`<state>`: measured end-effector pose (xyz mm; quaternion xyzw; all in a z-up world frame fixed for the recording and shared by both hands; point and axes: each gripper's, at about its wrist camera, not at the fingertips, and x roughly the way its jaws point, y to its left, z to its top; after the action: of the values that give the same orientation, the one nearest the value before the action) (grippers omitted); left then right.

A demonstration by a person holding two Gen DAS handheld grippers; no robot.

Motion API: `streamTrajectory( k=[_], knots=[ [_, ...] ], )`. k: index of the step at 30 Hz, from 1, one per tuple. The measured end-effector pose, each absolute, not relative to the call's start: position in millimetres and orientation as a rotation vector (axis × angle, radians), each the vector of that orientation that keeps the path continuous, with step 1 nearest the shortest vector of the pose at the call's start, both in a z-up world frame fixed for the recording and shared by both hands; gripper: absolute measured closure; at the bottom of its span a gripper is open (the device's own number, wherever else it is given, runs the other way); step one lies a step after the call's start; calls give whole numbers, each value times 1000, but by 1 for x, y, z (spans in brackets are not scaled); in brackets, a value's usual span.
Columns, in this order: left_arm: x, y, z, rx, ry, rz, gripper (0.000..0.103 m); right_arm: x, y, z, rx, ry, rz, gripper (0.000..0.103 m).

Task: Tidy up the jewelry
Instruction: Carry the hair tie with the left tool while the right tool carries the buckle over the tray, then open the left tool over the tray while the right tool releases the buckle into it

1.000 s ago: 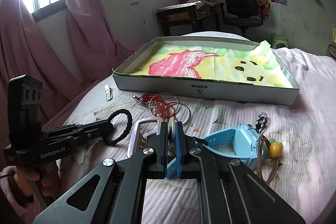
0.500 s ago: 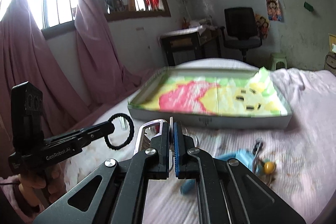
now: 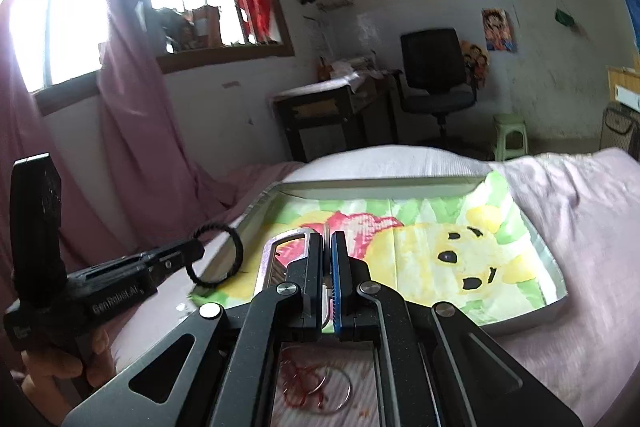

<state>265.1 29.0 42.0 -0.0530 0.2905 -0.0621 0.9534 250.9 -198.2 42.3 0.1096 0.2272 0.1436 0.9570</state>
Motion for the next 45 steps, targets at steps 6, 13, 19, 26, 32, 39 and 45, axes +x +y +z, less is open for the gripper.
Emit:
streamTrajectory(
  k=[6,13,19,26,32,39,45],
  knots=[
    [278,31,21,-99,656,-120,97,275,-196,21,233,526,259,99],
    [283,31,13,-87,682,-113,97,291,-202,1,272,613,261,99],
    [281,34,12,-111,677,-133,95,292,-202,-4,266,634,255,97],
    [261,31,19,-125,599,-180,57,275,-207,4,241,598,249,72],
    [234,29,31,-118,485,-172,29,237,-213,21,192,474,234,53],
    [197,34,34,-148,405,-178,6,184,-227,34,151,350,204,23],
    [162,28,35,-118,354,-201,1,145,-243,30,130,326,180,5]
  ],
)
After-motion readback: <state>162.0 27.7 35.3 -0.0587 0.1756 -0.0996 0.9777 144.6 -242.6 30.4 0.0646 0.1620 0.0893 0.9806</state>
